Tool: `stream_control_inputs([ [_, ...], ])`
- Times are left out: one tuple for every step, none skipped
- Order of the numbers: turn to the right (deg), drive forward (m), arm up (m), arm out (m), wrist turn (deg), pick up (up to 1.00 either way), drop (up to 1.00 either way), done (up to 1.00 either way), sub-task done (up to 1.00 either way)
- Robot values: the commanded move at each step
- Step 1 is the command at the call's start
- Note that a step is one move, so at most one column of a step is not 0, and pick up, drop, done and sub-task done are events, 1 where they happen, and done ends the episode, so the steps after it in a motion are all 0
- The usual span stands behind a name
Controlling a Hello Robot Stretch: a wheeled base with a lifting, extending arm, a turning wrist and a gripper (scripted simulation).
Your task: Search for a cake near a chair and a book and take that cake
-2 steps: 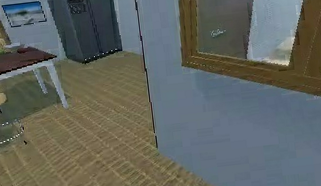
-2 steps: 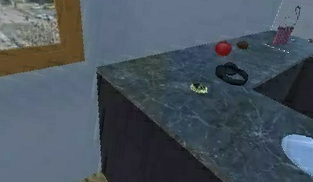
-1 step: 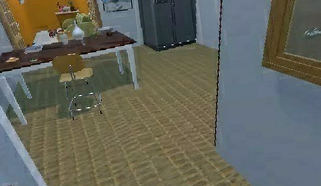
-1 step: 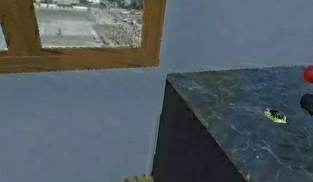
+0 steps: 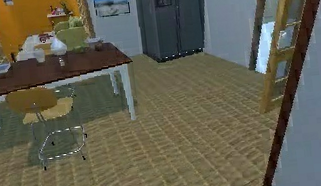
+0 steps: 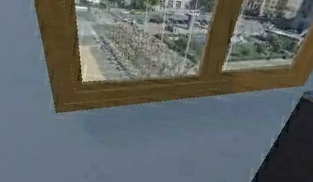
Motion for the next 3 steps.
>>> stream_control_inputs([
  [-39.0,0.0,0.0,0.0,0.0,0.0,0.0,0.0,0.0],
  [0.0,0.75,0.0,0.0,0.0,0.0,0.0,0.0,0.0],
  [-27.0,0.0,0.0,0.0,0.0,0.0,0.0,0.0,0.0],
])
